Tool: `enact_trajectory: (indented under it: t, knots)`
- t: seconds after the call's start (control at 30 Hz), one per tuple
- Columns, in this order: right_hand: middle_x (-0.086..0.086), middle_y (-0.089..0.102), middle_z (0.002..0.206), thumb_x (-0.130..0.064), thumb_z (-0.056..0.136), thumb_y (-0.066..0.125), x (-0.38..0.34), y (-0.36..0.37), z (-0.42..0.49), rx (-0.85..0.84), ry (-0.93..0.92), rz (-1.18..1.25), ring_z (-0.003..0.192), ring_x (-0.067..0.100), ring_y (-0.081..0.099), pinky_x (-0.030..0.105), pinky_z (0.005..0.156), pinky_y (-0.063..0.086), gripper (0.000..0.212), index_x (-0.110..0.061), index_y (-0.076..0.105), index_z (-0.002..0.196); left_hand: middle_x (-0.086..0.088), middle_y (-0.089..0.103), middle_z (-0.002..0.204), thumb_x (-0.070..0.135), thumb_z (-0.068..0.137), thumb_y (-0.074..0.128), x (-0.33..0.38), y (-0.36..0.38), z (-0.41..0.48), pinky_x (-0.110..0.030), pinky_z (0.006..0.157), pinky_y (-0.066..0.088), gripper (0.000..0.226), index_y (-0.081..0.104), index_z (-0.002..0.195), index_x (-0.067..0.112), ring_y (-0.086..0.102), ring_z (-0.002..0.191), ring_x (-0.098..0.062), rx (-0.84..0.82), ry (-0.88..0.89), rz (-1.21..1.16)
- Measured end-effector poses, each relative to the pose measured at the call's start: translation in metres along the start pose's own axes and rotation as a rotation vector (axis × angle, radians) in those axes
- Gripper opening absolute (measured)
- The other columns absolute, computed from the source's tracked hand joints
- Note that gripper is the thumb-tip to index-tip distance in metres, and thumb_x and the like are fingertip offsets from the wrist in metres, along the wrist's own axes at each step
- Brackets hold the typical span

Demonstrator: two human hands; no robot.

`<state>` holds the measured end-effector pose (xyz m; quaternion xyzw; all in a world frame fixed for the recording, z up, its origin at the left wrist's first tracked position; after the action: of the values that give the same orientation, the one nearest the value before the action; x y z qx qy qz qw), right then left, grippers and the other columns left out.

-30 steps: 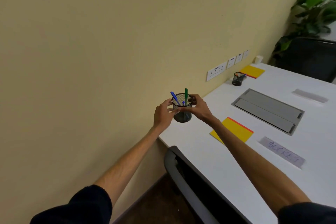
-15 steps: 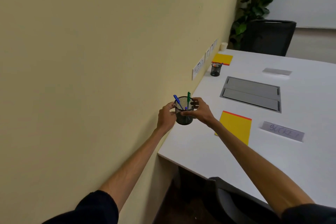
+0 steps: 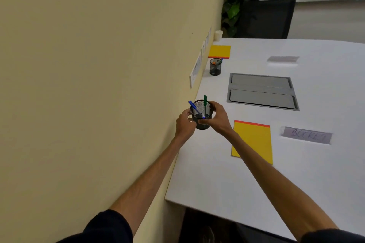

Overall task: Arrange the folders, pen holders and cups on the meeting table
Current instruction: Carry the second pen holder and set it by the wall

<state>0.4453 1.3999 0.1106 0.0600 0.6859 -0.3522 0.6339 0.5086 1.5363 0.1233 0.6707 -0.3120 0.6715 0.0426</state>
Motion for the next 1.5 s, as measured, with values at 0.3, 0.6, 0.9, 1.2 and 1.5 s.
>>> enact_trajectory:
  t: [0.3,0.6,0.9,1.2,1.5]
  knots:
    - [0.011,0.053,0.132,-0.017,0.066,0.089,0.071,0.0,0.108,0.055,0.086,0.004,0.121,0.021,0.052,0.025,0.098,0.047,0.086,-0.007,0.045,0.138,-0.001,0.063,0.129,-0.004,0.079,0.053,-0.024,0.057,0.124,-0.012,0.077,0.045,0.048,0.06,0.125,0.012,0.058,0.101,-0.007,-0.035,-0.131,-0.094]
    - [0.011,0.054,0.132,-0.011,0.067,0.087,0.134,0.008,0.208,0.121,0.113,0.02,0.117,0.018,0.051,0.024,0.098,0.048,0.085,-0.008,0.041,0.139,-0.001,0.068,0.098,0.015,0.073,0.043,-0.042,0.101,0.229,-0.031,0.088,0.05,0.047,0.065,0.115,0.015,0.059,0.101,-0.024,-0.15,-0.3,-0.367]
    - [0.008,0.053,0.134,-0.011,0.069,0.085,0.172,0.018,0.287,0.117,0.116,0.017,0.117,0.014,0.048,0.044,0.1,0.053,0.083,-0.011,0.041,0.139,0.012,0.072,0.09,0.019,0.069,0.041,-0.053,0.128,0.3,-0.016,0.073,0.045,0.043,0.067,0.101,0.029,0.062,0.091,-0.011,-0.161,-0.268,-0.495]
    - [0.011,0.05,0.141,-0.009,0.071,0.083,0.183,0.01,0.321,0.142,0.149,0.041,0.13,0.024,0.048,0.037,0.107,0.045,0.087,-0.008,0.037,0.145,0.002,0.071,0.11,0.025,0.076,0.042,-0.058,0.155,0.335,-0.016,0.077,0.051,0.06,0.055,0.134,0.017,0.064,0.101,-0.012,-0.147,-0.202,-0.5]
    - [0.012,0.046,0.146,-0.009,0.076,0.081,0.195,0.006,0.331,0.123,0.177,0.019,0.136,0.029,0.044,0.05,0.107,0.047,0.088,-0.007,0.033,0.15,0.005,0.063,0.095,0.011,0.1,0.032,-0.07,0.164,0.352,-0.048,0.114,0.037,0.044,0.044,0.142,0.005,0.06,0.095,-0.008,-0.145,-0.308,-0.454]
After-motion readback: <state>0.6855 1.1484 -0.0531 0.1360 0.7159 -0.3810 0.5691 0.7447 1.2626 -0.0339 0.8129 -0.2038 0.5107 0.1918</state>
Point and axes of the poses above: each hand's wrist, its own z-axis towards the middle knuckle, its own y-axis out of the palm, x = y × z, the point moved 2 cm from there along z, towards the middle knuckle
